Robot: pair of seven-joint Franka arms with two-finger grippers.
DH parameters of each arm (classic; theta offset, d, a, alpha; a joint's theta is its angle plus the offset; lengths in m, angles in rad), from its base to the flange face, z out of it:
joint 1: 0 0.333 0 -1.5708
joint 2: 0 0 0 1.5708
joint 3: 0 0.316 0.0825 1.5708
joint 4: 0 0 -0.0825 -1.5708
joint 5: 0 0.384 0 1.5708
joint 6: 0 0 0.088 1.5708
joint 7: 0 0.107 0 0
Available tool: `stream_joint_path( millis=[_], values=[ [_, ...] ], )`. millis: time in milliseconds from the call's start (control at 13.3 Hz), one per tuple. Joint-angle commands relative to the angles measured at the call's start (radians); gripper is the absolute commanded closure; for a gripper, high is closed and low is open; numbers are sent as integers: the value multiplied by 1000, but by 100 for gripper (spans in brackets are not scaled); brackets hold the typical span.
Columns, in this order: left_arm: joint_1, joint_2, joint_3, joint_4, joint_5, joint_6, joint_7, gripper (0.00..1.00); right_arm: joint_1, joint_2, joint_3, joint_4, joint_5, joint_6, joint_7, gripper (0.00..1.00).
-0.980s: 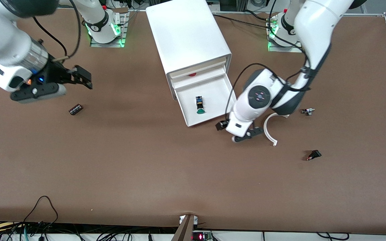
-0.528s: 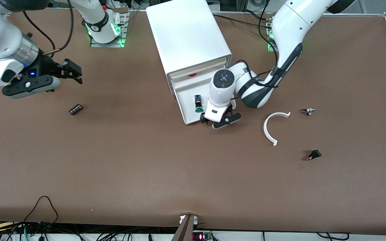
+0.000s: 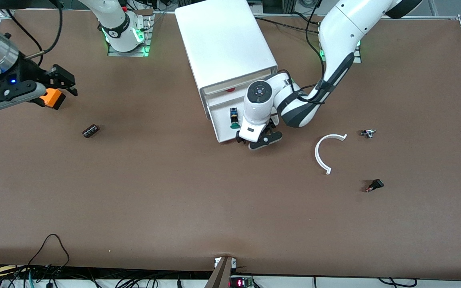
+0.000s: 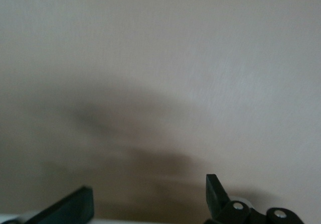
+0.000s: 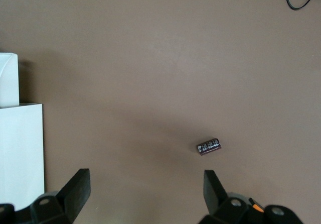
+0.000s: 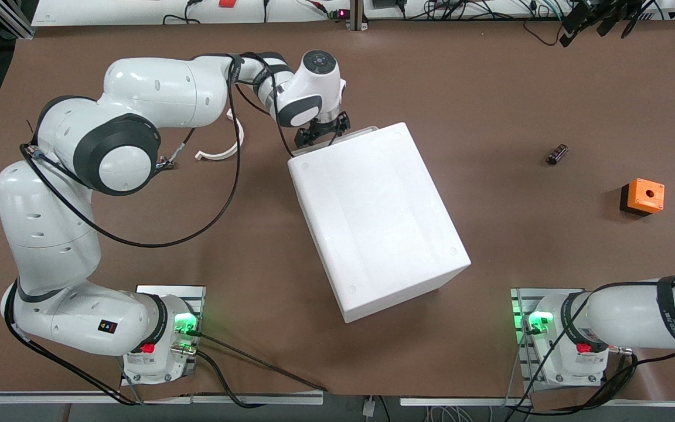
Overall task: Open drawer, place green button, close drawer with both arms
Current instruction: 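Push the open drawer shut with the left gripper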
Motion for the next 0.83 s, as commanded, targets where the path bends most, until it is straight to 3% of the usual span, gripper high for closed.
stream_joint_path(
  millis=[0, 151, 754],
  values=[
    [6, 13, -20, 1, -106, -64, 117, 0, -50, -3, 34, 52, -19, -32, -16, 0],
    [6, 6, -23, 1, -154, -104, 148, 0, -76, 11, 60, 74, -30, -50, -40, 0],
    [22, 7, -184, 14, -299, -191, 153, 0, -90, 22, 42, 84, -30, -52, -45, 0]
  ],
)
